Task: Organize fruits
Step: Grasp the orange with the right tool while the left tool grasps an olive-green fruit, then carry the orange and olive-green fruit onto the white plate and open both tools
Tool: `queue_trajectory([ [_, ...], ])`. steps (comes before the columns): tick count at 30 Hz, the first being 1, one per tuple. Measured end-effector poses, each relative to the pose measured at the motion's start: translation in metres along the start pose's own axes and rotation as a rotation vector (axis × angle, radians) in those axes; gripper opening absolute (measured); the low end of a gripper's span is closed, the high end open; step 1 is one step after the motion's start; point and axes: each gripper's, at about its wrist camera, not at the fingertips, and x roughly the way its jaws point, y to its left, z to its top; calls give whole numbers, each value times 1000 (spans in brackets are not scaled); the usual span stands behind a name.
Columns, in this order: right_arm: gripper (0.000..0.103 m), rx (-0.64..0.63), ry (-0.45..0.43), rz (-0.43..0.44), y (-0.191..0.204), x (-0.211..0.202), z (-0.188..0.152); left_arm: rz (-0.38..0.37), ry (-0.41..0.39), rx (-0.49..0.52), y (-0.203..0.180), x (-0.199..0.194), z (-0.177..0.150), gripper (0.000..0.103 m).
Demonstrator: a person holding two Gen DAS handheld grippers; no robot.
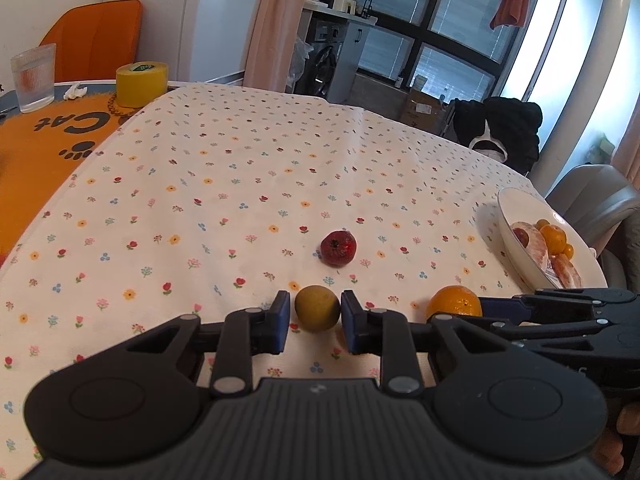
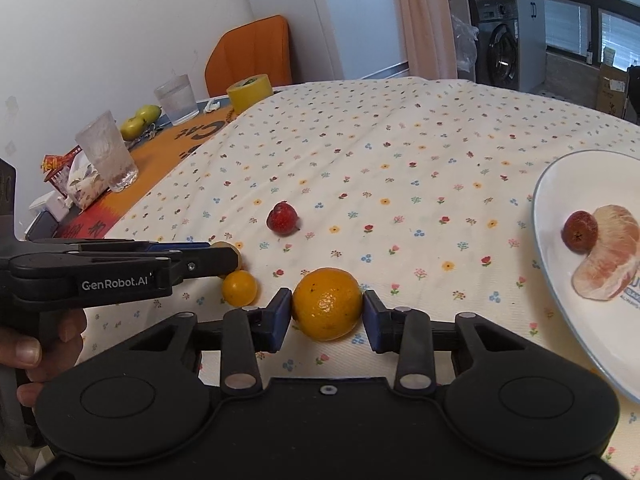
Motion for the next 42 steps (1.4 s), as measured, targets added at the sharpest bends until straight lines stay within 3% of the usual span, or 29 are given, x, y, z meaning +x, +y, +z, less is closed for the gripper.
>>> queue_trajectory([
  [8,36,8,-31,-18,-7,-17,1,0,11,9,-7,8,-2,22],
  [18,36,19,-94,-57,-22,-45,6,6,-50,34,-21,-7,14,22],
  [28,36,58,-143,-130,-50,-75,3,-64,-92,98,-61,-10,28,22],
  [42,36,132,-181,-244,-96,-107,-11,-167,-89,163,-116,4,32,22],
])
